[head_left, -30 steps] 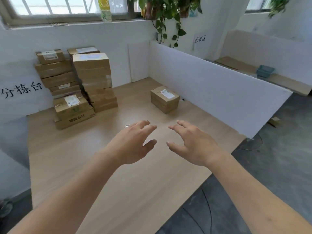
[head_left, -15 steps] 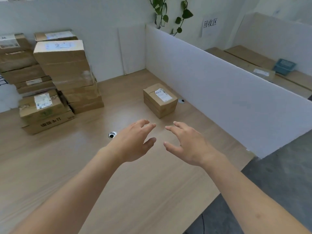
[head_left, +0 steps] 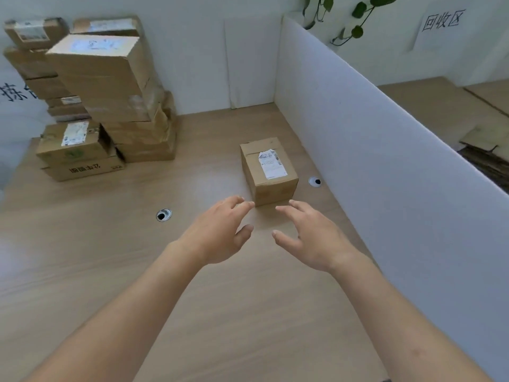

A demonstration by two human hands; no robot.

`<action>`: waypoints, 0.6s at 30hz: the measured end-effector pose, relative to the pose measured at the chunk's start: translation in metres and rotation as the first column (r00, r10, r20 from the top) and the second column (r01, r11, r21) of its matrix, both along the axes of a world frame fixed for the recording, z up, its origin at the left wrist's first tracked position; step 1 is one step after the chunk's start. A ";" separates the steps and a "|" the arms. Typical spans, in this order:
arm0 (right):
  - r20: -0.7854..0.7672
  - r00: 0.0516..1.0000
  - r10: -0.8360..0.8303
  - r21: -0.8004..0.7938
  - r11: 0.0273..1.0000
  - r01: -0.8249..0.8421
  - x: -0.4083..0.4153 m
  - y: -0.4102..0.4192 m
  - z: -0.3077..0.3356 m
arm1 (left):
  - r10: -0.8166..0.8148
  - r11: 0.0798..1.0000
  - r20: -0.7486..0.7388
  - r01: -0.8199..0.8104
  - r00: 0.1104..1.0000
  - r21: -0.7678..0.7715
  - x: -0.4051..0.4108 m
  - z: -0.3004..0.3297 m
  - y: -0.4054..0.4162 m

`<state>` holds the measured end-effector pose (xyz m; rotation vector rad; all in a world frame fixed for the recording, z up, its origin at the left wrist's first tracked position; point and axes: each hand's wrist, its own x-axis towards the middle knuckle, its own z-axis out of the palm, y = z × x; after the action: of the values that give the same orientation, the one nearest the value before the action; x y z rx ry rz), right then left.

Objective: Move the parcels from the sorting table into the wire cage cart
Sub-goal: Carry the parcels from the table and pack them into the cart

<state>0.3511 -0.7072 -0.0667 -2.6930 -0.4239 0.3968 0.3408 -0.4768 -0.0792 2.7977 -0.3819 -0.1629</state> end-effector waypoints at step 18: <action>-0.110 0.993 0.046 0.057 0.998 -0.040 0.203 -0.039 -0.115 | 0.266 0.957 -0.279 -0.287 0.923 -0.038 0.161 -0.107 -0.052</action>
<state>0.5544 -0.7460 -0.1819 -2.5974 -0.4545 0.5368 0.5022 -0.5290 -0.1858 2.6655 0.0733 -0.4485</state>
